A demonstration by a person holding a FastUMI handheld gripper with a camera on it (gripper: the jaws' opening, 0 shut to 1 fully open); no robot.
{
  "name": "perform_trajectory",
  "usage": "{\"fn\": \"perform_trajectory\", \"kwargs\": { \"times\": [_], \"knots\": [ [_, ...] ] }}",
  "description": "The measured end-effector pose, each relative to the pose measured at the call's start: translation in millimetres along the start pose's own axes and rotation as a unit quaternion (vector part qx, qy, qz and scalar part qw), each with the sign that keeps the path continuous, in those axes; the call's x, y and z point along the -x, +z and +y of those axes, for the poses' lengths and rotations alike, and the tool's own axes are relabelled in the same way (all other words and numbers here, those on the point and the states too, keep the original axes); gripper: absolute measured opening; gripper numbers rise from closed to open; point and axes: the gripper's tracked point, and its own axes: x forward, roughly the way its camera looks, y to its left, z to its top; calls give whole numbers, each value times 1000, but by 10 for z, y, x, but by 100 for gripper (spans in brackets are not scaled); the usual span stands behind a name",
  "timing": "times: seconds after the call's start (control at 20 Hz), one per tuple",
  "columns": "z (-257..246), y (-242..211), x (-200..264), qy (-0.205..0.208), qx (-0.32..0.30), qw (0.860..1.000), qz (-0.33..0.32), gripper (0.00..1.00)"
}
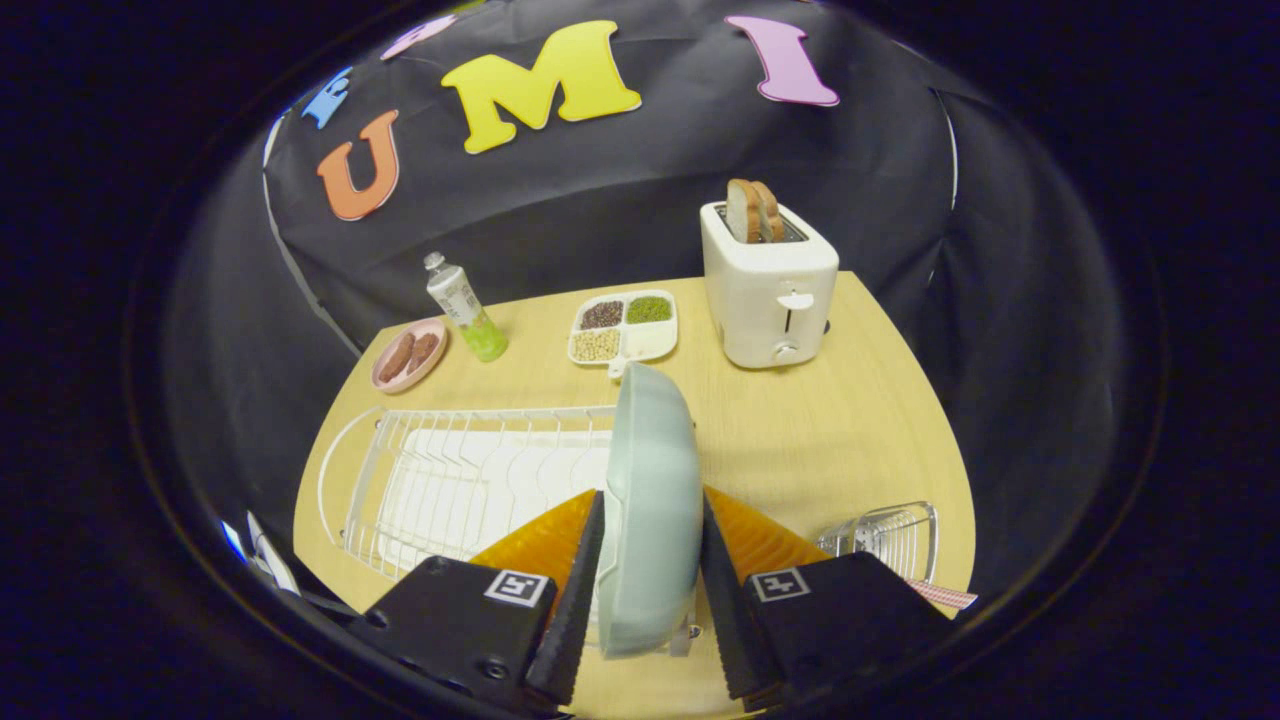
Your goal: Take the plate from the dish rack, then take the spoon from the basket and place it into the plate.
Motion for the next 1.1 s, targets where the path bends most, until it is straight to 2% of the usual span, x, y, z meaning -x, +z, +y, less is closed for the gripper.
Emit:
{"fn": "perform_trajectory", "kwargs": {
  "times": [0.15, 0.2, 0.35, 0.65, 0.8, 0.85, 0.95, 1.1],
  "knots": [
    [-52, -1, -5, -27, -6, 1000, 1, 54],
    [-69, -26, 1, -37, -9, 999, 5, 43],
    [-113, 10, 44, -66, -19, 998, 5, 39],
    [-77, 195, 226, -118, 6, 992, -32, 36],
    [-76, 350, 435, -137, 10, 988, -76, 36],
    [-76, 388, 508, -138, 6, 986, -92, 35],
    [120, 328, 657, -100, -7, 989, -108, 29],
    [406, 148, 851, -42, -15, 991, -125, 28]
  ]
}}
